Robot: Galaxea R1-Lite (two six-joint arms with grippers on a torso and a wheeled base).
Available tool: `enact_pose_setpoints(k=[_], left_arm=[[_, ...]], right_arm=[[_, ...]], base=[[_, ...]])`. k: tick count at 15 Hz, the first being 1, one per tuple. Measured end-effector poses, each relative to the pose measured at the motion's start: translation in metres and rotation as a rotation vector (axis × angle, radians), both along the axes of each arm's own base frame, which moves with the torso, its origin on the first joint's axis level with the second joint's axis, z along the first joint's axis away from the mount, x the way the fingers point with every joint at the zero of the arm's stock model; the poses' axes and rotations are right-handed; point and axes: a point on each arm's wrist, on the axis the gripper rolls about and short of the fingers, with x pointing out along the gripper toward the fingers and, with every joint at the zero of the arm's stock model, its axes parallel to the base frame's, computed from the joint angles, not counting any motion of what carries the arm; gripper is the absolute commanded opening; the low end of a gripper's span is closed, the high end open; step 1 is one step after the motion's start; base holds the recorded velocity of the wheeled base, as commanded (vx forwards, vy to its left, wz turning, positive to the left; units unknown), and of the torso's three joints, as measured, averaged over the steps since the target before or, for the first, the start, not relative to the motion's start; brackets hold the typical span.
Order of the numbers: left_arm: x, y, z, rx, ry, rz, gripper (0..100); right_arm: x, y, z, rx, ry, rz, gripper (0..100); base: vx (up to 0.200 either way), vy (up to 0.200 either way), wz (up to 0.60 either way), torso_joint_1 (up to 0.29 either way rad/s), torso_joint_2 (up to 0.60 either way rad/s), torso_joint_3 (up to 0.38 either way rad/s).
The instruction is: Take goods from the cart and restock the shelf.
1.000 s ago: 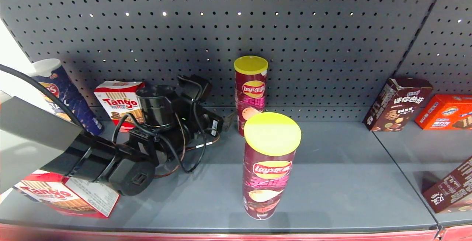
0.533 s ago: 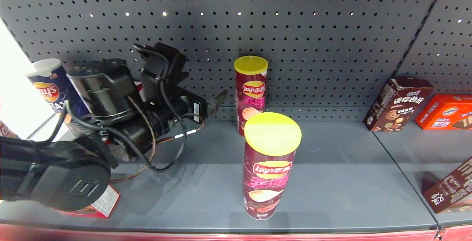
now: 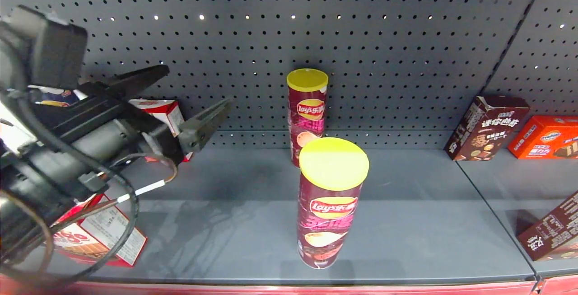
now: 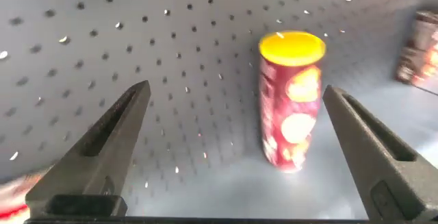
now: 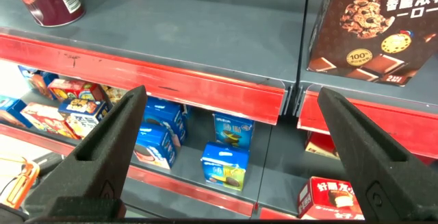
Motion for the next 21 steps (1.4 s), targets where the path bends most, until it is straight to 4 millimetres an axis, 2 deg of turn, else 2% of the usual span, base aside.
enact_pose_setpoints(k=[5, 8, 10, 12, 16, 21], left_arm=[[-0.075, 0.038, -0.019, 0.058, 0.094, -0.043, 100], [-0.113, 0.067, -0.031, 0.038, 0.060, 0.001, 100], [-0.134, 0.084, -0.047, 0.025, 0.025, 0.075, 100], [-0.155, 0.096, -0.072, 0.010, -0.003, 0.159, 100], [-0.181, 0.102, -0.126, -0.003, 0.014, 0.310, 100], [-0.194, 0.100, -0.163, 0.035, 0.164, 0.380, 100]], right_arm=[[0.000, 0.000, 0.000, 0.000, 0.000, 0.000, 100], [0.000, 0.000, 0.000, 0.000, 0.000, 0.000, 100], [0.000, 0.000, 0.000, 0.000, 0.000, 0.000, 100], [0.000, 0.000, 0.000, 0.000, 0.000, 0.000, 100], [0.000, 0.000, 0.000, 0.000, 0.000, 0.000, 100], [0.000, 0.000, 0.000, 0.000, 0.000, 0.000, 100]], base=[[0.000, 0.000, 0.00, 0.000, 0.00, 0.000], [0.000, 0.000, 0.00, 0.000, 0.00, 0.000], [0.000, 0.000, 0.00, 0.000, 0.00, 0.000], [0.000, 0.000, 0.00, 0.000, 0.00, 0.000], [0.000, 0.000, 0.00, 0.000, 0.00, 0.000], [0.000, 0.000, 0.00, 0.000, 0.00, 0.000]])
